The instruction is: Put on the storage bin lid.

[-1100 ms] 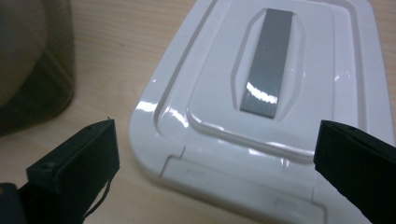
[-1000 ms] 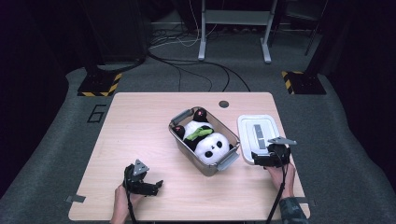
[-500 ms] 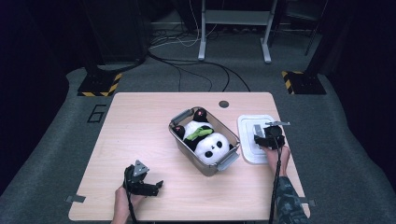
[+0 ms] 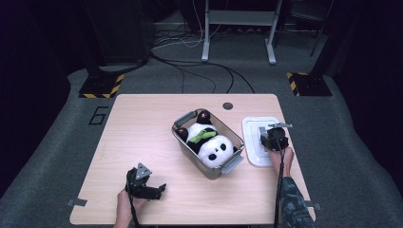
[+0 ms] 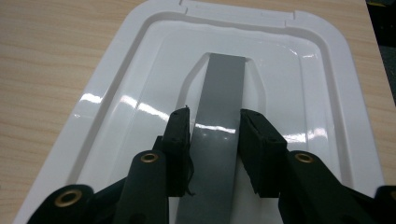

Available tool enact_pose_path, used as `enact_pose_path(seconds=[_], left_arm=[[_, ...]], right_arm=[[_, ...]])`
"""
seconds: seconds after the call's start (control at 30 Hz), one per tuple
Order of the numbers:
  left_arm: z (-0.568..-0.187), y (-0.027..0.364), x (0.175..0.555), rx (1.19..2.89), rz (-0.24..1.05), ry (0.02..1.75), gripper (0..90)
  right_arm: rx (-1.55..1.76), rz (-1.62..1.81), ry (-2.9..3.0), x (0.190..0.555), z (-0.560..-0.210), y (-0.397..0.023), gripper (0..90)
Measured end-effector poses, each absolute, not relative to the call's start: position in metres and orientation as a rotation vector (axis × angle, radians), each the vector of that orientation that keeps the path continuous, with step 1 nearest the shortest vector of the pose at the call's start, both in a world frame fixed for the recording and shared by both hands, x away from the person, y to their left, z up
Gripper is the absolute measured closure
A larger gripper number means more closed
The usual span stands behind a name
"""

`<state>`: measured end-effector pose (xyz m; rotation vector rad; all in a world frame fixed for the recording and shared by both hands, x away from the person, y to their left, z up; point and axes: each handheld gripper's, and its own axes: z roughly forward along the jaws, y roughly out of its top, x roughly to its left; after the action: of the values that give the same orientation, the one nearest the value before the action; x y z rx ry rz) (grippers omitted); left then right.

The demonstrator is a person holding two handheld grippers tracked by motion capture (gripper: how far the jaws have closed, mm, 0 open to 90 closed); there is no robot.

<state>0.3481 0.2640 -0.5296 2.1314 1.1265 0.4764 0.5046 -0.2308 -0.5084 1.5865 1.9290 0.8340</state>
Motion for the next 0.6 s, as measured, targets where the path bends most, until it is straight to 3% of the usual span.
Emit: enact_pose_path(seconds=[0.6], left_arm=[[-0.53, 0.263, 0.348, 2.112, 0.479, 1.137, 0.6]], right_arm=[[1.578, 0.886, 1.977, 0.496, -0.485, -0.242, 66.6]])
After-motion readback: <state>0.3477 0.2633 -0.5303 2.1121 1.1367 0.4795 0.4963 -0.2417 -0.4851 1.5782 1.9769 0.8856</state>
